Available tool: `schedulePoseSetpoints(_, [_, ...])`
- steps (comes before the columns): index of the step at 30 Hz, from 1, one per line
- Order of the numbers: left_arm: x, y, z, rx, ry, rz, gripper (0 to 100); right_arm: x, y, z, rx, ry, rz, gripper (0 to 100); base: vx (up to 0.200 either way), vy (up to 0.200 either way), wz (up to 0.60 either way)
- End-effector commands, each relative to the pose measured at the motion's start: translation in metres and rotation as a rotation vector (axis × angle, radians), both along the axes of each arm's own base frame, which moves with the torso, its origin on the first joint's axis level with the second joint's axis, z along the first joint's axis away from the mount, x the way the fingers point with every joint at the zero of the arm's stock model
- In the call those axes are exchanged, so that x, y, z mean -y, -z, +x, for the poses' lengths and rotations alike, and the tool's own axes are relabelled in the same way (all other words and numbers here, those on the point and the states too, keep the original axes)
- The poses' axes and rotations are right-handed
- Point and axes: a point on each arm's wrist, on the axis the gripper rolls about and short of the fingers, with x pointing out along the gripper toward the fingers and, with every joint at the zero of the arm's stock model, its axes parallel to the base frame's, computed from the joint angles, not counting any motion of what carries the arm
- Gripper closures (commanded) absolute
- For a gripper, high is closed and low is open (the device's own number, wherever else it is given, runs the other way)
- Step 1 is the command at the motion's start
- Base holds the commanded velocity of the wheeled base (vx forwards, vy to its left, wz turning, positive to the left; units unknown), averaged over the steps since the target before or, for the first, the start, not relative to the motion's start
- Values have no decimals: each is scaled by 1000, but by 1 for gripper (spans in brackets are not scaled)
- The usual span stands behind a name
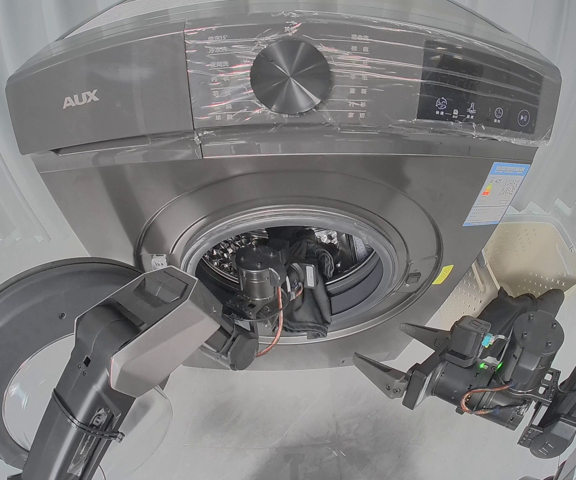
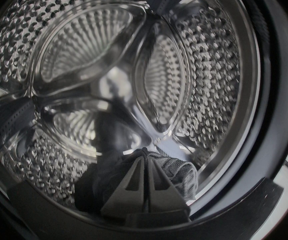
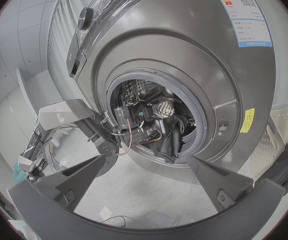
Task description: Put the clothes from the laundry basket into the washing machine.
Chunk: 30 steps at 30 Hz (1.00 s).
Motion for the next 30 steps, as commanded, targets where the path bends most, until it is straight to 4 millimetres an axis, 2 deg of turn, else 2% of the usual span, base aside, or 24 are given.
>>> schedulePoseSetpoints(1, [-6,-19,23,98,-64,-66,100,0,-1,-1,4,-1,4,0,0,0,0])
schedulePoseSetpoints(8, [-6,-19,24,107,-70,-67,100,0,-1,0,4,1,4,0,0,0,0])
schedulePoseSetpoints(9, [-4,-19,23,106,-66,-69,0,0,-1,0,4,1,4,0,0,0,0])
schedulePoseSetpoints(14, [-6,-9,10,46,-51,-29,0,0,-1,0,4,1,4,0,0,0,0])
schedulePoseSetpoints(22, [-9,13,-31,-100,93,73,0,0,-1,0,4,1,4,0,0,0,0])
schedulePoseSetpoints(30, [-9,32,-37,-136,107,129,0,0,-1,0,3,1,2,0,0,0,0])
